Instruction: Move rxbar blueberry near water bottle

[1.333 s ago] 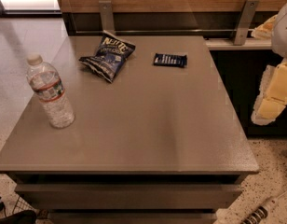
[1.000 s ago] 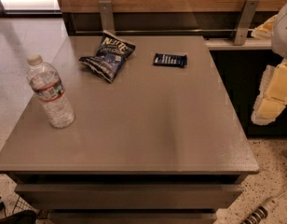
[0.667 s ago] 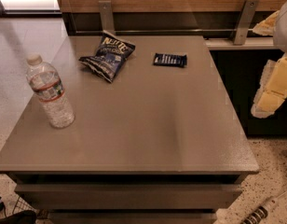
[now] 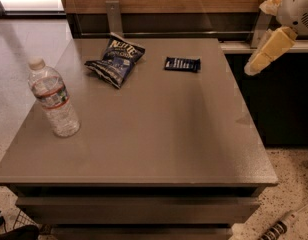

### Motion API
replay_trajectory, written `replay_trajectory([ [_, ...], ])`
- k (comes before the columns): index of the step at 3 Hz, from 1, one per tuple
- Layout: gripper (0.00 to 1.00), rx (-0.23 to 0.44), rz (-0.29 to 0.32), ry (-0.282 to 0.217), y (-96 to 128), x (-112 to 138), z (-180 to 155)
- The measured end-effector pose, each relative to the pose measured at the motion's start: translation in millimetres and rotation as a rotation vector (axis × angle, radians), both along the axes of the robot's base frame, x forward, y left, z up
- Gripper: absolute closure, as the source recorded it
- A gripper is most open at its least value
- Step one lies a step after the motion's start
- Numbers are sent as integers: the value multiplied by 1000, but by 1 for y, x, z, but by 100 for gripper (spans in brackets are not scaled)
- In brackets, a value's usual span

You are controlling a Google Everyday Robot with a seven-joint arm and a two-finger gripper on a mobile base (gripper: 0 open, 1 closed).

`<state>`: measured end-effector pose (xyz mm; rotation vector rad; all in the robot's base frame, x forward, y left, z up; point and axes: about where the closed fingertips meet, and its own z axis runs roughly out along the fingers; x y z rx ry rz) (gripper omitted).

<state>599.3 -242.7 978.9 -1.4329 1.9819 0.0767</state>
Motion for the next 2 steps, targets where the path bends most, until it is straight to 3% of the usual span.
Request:
replay_trajectory([
  [1, 0, 204, -8, 23, 0, 55, -42],
  [2, 0, 325, -22, 30, 12, 89, -68],
])
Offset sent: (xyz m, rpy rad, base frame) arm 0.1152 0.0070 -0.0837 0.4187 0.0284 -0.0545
